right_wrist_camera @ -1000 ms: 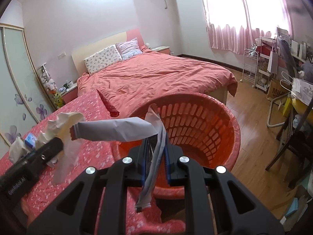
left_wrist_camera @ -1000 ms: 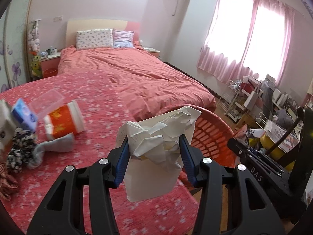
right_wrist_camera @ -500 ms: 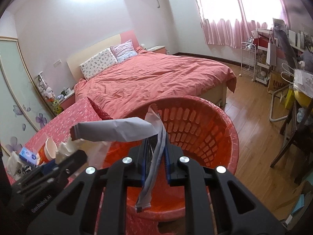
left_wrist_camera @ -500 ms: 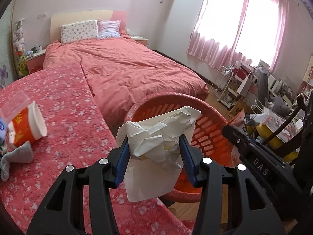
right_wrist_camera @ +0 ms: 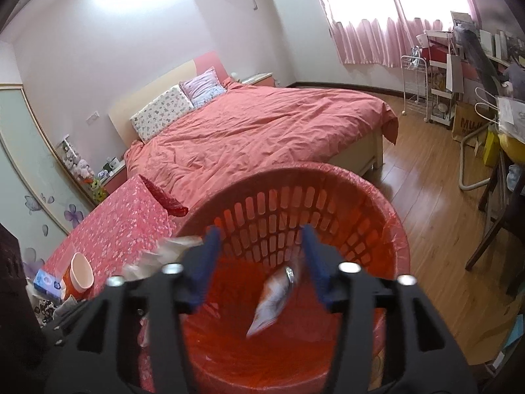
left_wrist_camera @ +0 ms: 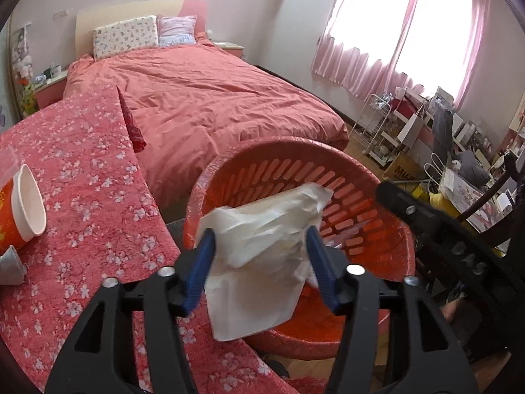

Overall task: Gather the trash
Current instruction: 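Carry both items over the orange basket and open both grippers, then move the left gripper back to the bed and grasp the brown plaid cloth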

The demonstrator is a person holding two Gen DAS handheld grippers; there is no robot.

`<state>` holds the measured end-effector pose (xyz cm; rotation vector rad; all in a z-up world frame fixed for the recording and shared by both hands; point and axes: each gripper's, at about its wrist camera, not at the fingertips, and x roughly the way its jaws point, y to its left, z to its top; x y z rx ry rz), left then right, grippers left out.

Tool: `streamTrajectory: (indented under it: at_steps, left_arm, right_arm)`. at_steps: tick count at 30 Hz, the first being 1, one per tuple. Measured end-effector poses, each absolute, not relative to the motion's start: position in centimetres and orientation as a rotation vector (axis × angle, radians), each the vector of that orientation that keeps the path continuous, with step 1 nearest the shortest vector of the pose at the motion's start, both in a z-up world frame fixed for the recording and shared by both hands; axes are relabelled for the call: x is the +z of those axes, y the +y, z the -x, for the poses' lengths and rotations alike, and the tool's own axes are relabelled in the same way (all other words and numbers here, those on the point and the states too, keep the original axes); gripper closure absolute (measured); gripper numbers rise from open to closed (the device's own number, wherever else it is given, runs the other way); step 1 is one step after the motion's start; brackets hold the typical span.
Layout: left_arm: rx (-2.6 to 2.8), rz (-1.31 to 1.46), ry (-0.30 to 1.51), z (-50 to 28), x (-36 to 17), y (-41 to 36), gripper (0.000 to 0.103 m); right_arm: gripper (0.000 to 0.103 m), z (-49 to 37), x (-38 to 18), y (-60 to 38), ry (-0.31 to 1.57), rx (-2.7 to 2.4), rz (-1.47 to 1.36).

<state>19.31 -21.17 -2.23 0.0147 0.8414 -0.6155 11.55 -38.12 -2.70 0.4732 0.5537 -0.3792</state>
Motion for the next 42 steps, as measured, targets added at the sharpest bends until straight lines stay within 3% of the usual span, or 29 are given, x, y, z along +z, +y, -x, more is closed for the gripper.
streamTrajectory:
  at_steps: [8,15,28,39,42]
  left_arm:
    - [-0.572,-0.027,0.833,-19.1,-2.2,-19.9,0.032]
    - [-0.486,-0.033,0.798,-18.4,-0.8,-15.5,0.032]
    - [-0.187,-0.057,0.69,-14.0,1.6,-1.6,0.032]
    - [0.09,-0.019,0.74,-14.1,-1.7,11.1,0.032]
    - [0.073,0.04,0.777,-14.9,-2.7,12.4,0.036]
  right_arm:
    - [0.036,-10.4,-2.0,-37.6,0.542,-0.4,-0.464]
    - [0.035,-9.4,-0.6,-35.0,0.545,-0.398,-0.384]
    - [0.035,-9.5,1.7,-22.4,0.568,-0.205,-0.21]
    - [0.035,-10.3,0.5,-12.9,0.618,-0.054,-0.145]
    - [0.035,-10.5,0.3,-11.3,0.626,-0.04,-0.129]
